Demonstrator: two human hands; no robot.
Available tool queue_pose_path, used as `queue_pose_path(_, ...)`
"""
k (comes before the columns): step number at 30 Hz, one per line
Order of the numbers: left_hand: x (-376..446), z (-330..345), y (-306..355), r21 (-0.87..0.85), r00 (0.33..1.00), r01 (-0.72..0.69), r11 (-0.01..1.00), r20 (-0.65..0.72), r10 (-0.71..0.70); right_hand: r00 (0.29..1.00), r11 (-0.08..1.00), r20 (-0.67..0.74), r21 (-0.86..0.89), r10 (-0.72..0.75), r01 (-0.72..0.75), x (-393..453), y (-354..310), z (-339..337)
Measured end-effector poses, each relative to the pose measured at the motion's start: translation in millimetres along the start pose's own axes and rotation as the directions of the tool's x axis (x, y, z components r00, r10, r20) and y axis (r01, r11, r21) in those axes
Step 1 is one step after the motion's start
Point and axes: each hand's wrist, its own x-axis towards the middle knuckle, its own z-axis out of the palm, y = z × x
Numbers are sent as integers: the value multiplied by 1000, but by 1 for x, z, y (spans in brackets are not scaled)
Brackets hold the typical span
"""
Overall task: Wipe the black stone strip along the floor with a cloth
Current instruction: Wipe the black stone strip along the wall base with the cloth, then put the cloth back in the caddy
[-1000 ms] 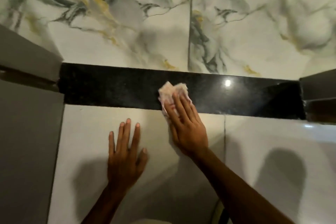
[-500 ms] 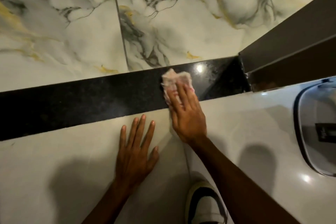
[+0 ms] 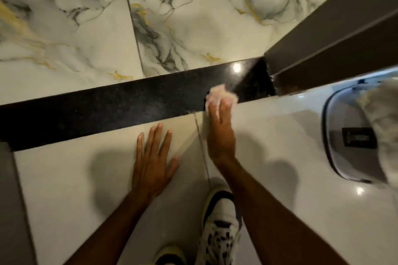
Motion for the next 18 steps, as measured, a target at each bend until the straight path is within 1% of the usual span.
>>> queue_pose_path(1, -14, -23, 9, 24, 1000, 4, 1000, 28, -4, 992, 998, 108, 22, 58, -61, -29, -5, -12)
queue_pose_path(3, -45, -80, 31, 66, 997, -39, 997, 68, 35, 943, 973, 283, 101, 174, -210, -75, -18, -53)
queue_pose_path(5, -80, -140, 52, 64, 992, -89, 994, 101, 82, 903, 916, 341, 208, 260, -342, -116, -38, -106)
queue_pose_path(6, -99, -176, 68, 63, 988, -120, 991, 103, 114, 901, 889, 326, 261, 285, -375, -139, -48, -143)
queue_pose_path(9, -154, -279, 121, 79, 969, -234, 969, 96, 226, 939, 788, 183, 510, 291, -344, -216, -75, -262)
queue_pose_path(11, -179, -336, 157, 110, 948, -302, 947, 135, 287, 928, 748, 50, 577, 369, -328, -261, -80, -336)
queue_pose_path(13, -189, -390, 201, 131, 920, -383, 914, 147, 364, 873, 730, -85, 590, 480, -344, -301, -73, -411)
queue_pose_path(15, -185, -428, 242, 118, 883, -464, 878, 143, 448, 791, 694, -185, 619, 584, -368, -326, -59, -472)
queue_pose_path(18, -160, -459, 309, 110, 812, -580, 807, 152, 563, 655, 619, -253, 667, 712, -415, -341, -16, -533)
